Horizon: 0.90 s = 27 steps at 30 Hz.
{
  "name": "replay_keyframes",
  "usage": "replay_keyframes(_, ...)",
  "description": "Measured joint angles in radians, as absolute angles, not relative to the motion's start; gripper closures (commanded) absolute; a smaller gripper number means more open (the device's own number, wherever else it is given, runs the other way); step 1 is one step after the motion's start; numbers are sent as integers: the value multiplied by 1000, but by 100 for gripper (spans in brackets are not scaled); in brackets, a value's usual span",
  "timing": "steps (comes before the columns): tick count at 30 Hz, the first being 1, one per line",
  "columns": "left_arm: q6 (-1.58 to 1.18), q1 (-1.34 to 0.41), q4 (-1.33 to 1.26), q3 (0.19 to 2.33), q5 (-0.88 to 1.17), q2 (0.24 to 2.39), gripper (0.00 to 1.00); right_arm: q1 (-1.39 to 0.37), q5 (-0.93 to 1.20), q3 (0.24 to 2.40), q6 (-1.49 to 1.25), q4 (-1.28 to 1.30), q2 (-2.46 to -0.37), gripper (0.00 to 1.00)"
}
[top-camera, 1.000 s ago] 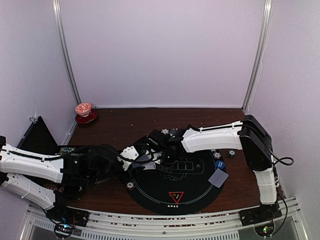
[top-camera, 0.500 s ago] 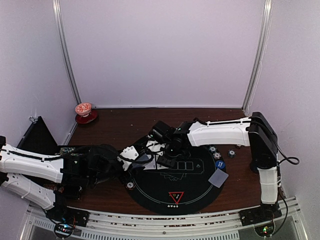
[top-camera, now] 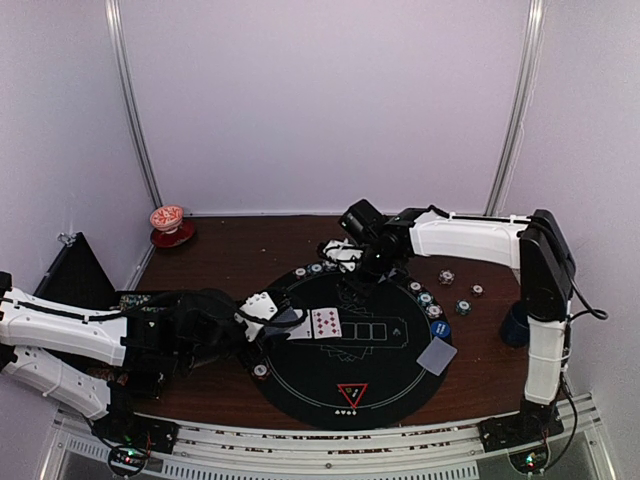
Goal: Distribute texas hold em gaming equipment
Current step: Pick up the poker card from the face-down deck piles.
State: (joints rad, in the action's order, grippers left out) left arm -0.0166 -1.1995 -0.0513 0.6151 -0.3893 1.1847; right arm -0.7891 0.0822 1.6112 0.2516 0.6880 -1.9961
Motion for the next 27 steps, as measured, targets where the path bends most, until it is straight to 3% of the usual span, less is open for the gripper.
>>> replay_keyframes(12,-17,-1200,-51,615,-385,1211,46,-793,713,1572,236,627,-1851,21)
replay_keyframes(18,-16,-1200,-52,615,-378,1216,46,-818,821,1559,184,593,-1872,18)
replay_keyframes(27,-12,-1200,-51,615,-355,1237,46,-897,855,1557,58,480,-1924,21)
